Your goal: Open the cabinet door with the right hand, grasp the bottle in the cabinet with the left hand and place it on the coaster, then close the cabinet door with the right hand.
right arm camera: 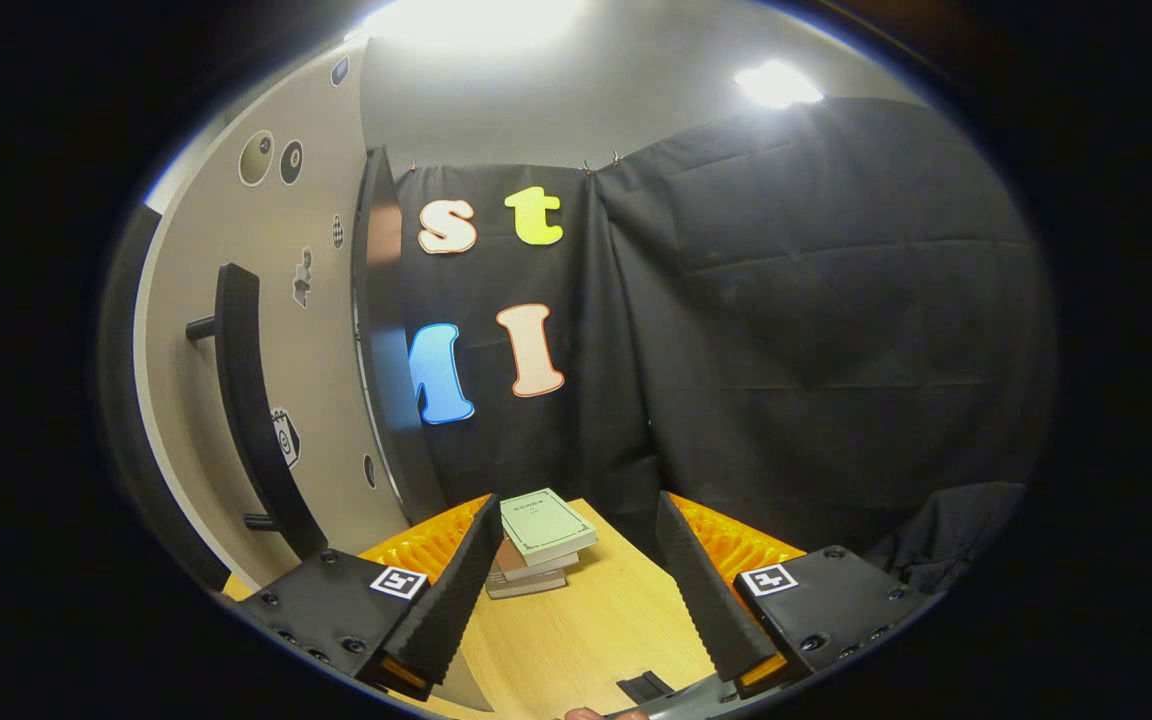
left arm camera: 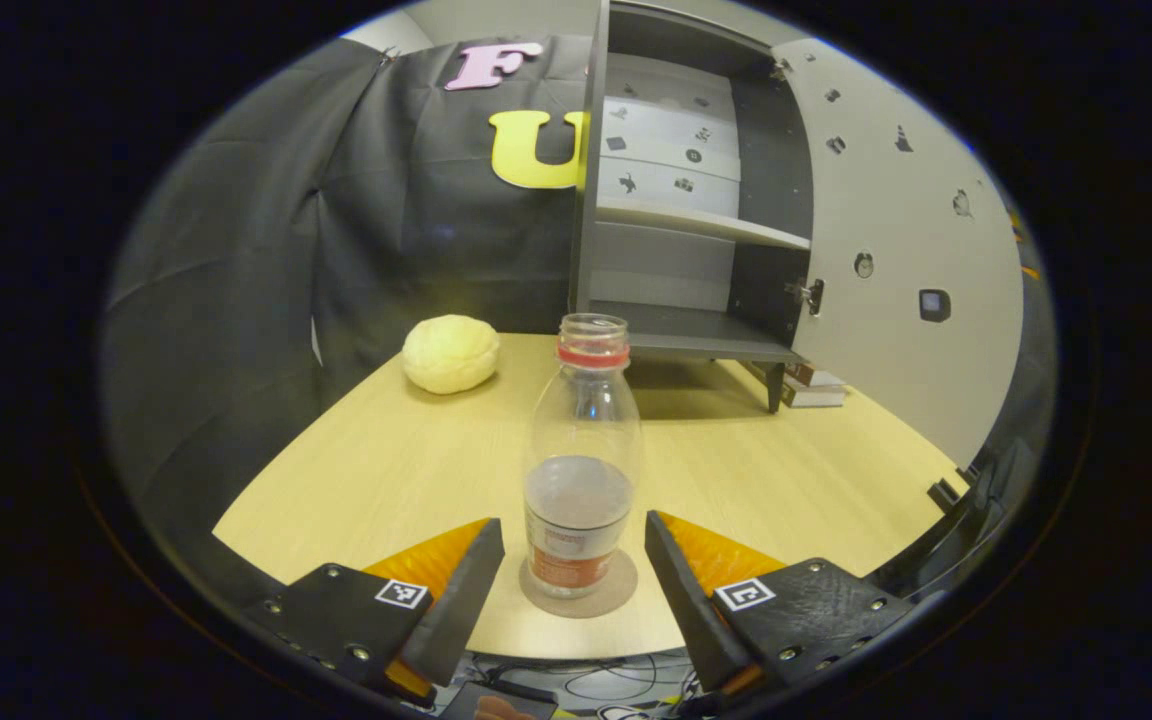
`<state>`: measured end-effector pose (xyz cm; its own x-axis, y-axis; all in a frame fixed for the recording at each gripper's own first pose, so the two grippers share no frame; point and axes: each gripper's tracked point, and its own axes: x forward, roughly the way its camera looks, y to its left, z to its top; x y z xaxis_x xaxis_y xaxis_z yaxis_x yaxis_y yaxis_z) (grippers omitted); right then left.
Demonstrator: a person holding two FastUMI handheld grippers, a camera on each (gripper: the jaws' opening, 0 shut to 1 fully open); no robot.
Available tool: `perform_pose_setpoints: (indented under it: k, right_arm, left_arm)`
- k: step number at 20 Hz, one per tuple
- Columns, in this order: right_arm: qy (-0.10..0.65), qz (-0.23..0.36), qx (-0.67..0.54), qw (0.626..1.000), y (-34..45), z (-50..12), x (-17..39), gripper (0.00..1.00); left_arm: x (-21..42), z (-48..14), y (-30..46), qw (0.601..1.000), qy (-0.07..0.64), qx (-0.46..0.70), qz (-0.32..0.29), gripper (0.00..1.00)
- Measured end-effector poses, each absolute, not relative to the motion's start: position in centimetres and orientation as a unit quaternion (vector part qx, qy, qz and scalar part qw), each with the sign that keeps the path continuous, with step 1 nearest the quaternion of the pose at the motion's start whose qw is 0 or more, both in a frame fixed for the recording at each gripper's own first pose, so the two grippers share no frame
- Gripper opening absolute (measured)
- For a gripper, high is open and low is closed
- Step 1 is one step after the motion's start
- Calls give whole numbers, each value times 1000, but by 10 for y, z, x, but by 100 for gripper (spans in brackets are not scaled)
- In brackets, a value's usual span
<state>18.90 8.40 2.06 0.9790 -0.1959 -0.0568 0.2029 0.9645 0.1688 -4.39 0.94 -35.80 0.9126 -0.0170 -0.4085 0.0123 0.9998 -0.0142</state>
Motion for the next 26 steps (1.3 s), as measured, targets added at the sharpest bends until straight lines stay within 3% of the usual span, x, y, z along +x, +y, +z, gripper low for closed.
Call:
perform_pose_setpoints:
  k: [4, 11, 12, 15, 17, 18, 21, 26]
  right_arm:
    - [13, -85, 87, 992, 87, 26, 193, 98]
    - [27, -20, 96, 995, 96, 37, 212, 98]
    - [31, -10, 97, 995, 96, 37, 213, 98]
    - [42, 34, 102, 993, 107, 42, 219, 98]
    - [48, 67, 101, 991, 117, 46, 221, 98]
    - [52, 85, 101, 990, 124, 47, 221, 93]
    - [68, 124, 106, 984, 140, 52, 215, 98]
    - [54, 108, 96, 988, 145, 77, 207, 97]
  left_arm:
    - [-73, -317, 17, 981, 194, -11, 17, 88]
    - [-90, -154, 30, 991, 104, 14, 79, 85]
    - [-79, -135, 34, 990, 106, 22, 93, 91]
    - [-76, -78, 20, 990, 90, 21, 110, 91]
    - [-76, -56, 6, 990, 86, 5, 111, 86]
    - [-77, -49, 2, 989, 87, 5, 116, 86]
    - [-80, -29, 2, 987, 90, 31, 129, 88]
    - [-73, -29, 8, 989, 97, 30, 104, 88]
